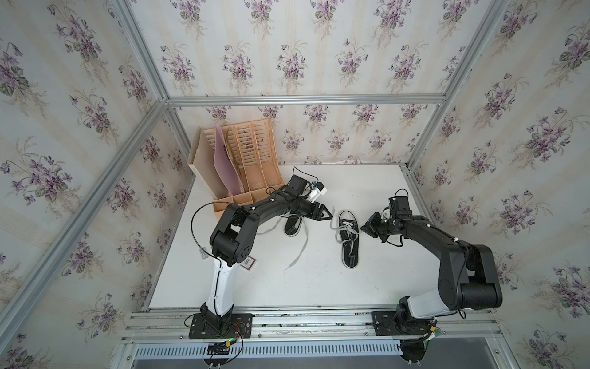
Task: Tie the shoes
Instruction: Tie the shoelace on the shoe.
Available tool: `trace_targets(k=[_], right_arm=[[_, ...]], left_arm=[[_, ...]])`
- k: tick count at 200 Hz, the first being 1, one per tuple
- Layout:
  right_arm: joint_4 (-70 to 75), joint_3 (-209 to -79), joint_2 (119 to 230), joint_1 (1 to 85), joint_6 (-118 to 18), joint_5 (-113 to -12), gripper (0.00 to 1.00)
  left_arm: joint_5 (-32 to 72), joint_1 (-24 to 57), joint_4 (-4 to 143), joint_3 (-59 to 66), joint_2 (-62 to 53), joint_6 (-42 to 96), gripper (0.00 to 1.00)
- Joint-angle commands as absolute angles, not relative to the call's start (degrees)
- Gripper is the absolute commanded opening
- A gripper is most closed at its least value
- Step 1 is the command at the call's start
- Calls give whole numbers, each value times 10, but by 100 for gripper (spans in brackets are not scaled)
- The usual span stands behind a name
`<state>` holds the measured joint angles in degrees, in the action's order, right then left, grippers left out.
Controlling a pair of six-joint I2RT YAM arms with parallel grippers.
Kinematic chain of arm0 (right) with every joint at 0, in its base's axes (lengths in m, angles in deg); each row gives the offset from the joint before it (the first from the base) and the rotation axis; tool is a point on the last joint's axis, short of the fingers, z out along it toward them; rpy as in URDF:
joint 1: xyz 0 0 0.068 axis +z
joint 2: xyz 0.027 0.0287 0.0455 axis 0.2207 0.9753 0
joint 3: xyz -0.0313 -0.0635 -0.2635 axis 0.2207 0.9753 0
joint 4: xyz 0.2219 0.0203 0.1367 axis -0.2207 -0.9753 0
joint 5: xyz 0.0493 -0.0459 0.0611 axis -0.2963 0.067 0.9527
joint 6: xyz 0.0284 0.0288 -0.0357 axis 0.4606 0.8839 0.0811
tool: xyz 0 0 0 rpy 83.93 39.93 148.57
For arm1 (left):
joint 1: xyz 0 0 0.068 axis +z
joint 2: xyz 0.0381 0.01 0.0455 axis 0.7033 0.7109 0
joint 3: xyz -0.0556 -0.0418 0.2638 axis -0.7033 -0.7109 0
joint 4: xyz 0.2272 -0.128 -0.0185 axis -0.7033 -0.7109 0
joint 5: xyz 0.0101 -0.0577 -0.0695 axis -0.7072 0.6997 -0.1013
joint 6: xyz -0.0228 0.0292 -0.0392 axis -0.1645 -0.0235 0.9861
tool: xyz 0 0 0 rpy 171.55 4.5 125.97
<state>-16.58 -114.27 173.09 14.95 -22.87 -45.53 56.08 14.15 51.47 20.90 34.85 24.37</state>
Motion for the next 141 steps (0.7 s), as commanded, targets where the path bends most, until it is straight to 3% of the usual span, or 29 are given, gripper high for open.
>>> trace_targets(k=[1,75,141], right_arm=[[-178,-1161,1742,158,-264,-477,0],[-191,-1198,1764,183,-267,-505,0],[-186,-1209,1768,187,-266,-509,0]], left_arm=[[518,144,442,263,376,252,64],[325,94,239,478,474,182,53],[285,64,210,562,539,146,47]])
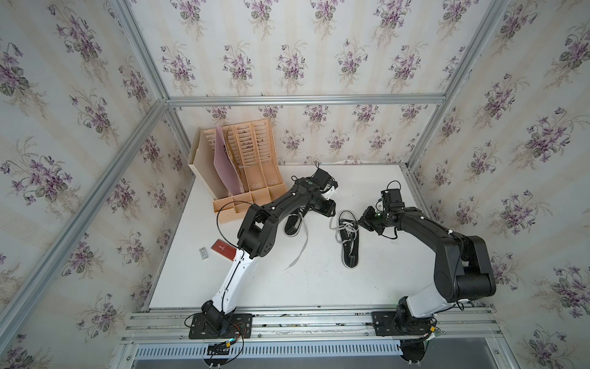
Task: Tie the shoes
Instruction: Tie the shoelace on the shoe.
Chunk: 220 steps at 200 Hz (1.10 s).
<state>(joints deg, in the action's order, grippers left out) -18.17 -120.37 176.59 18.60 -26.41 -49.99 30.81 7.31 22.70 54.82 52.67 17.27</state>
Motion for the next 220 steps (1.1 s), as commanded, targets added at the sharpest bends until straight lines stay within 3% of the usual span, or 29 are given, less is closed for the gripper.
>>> trace_targets(k=[1,108,180,220], right_arm=[[-186,-1209,1768,187,-266,-509,0],[-192,-1209,1759,187,-270,-509,0],[-186,-1205,1742,188,-279,-513,0],[-166,-1209,1722,187,-294,-517,0]], left_arm=[[285,64,210,563,540,145,47],[149,29,227,580,601,99,41],[116,13,222,587,603,90,17],[117,16,265,525,520,103,7]])
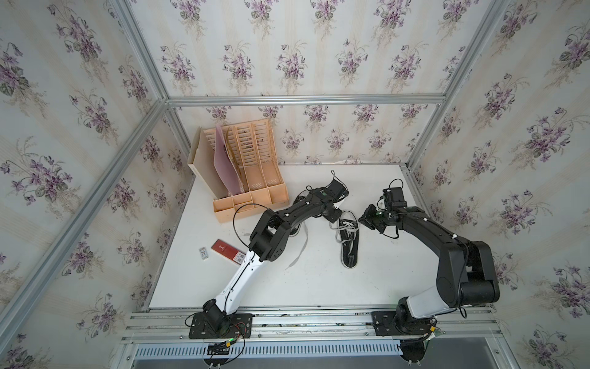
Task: Tie the shoes
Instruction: Tie the shoelace on the shoe.
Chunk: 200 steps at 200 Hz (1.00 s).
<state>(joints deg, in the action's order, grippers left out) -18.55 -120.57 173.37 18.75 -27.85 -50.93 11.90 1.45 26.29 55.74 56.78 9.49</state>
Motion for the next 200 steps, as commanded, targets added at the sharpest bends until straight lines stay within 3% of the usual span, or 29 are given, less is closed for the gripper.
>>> trace_targets(k=[1,36,97,200], right_arm=[[-166,-1209,1721,187,-294,-519,0],[-160,-1206,1695,188,-302,-551,0],[-203,-1172,1617,175,-272,-686,0],[-256,-1100,1569,33,-289,-767,0]], left_arm=[[117,16,266,523,517,104,7],[126,32,313,427,406,137,1],[105,44,361,250,243,170,1],[143,90,366,149,200,244,0]])
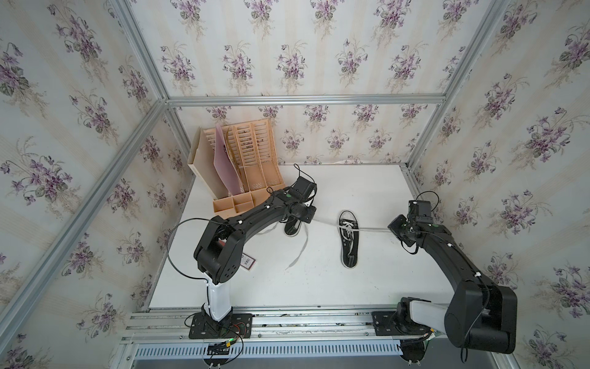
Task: Tie the shoes
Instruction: Tie the shoelace on the shoe.
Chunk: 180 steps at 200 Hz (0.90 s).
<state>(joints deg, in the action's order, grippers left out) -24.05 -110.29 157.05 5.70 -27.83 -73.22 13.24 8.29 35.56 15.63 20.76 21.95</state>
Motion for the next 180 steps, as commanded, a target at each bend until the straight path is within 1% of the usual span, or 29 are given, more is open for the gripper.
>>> trace_targets(k=[1,57,104,118,133,137,144,170,180], right_arm=[[-256,-1100,1570,31,-289,-768,0],[-253,-1104,1601,-45,-313,-798,0],[-258,-1111,1637,-57,-329,-826,0],[-246,-1109,1641,-59,-341,-802,0],[-223,-1108,1642,-58,-367,-742,0],[-219,-1107,1642,-59,-371,-729,2],[-213,-1104,1638,-59,-374,-711,9],[-200,-1097,1605,-58,-382,-683,42],[-199,-1099,1585,-59,-385,-682,50]], left_arm=[[143,90,366,148,200,244,0],[156,114,374,118,184,256,0],[164,115,385,101,181,261,0],[174,115,392,99,178,260,0],[191,115,404,97,171,258,1],[196,115,407,97,170,258,1],[204,115,411,100,167,259,1],[247,114,410,124,160,269,2],[263,114,410,133,156,274,3]])
